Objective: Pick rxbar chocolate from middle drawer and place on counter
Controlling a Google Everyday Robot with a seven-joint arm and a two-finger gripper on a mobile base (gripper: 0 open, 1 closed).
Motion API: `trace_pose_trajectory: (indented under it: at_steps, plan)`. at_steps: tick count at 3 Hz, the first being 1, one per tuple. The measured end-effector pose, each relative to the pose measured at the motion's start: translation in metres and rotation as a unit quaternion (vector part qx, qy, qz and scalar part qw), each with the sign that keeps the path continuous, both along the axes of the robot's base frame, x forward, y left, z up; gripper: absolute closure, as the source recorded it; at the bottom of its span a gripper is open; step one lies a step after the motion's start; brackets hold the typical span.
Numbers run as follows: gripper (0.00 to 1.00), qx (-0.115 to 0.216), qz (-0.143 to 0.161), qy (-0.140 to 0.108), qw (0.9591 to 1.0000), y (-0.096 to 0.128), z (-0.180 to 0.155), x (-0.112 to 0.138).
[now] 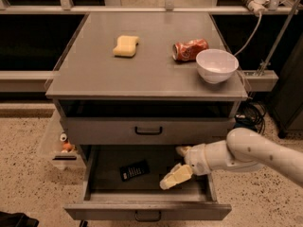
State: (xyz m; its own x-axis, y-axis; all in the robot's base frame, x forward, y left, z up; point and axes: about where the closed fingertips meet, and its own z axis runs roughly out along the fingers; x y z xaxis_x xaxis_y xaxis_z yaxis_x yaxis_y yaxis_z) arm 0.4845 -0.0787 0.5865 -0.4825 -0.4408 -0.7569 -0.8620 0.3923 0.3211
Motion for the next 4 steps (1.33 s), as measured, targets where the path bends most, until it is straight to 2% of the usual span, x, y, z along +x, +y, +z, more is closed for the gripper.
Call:
trace_pose_trajectory:
  at_steps: [1, 2, 3, 4]
  plan:
    - [0.00, 0.099, 0.037, 0.068, 0.9921, 0.073, -0.087, 0.009]
    - [0.00, 0.091, 0.026, 0.071, 0.9930, 0.071, -0.093, 0.003]
    - [0.00, 0.081, 0.025, 0.042, 0.9955, 0.080, -0.098, -0.026]
    - [0.00, 0.038, 0.016, -0.009, 0.9991, 0.093, -0.121, -0.028]
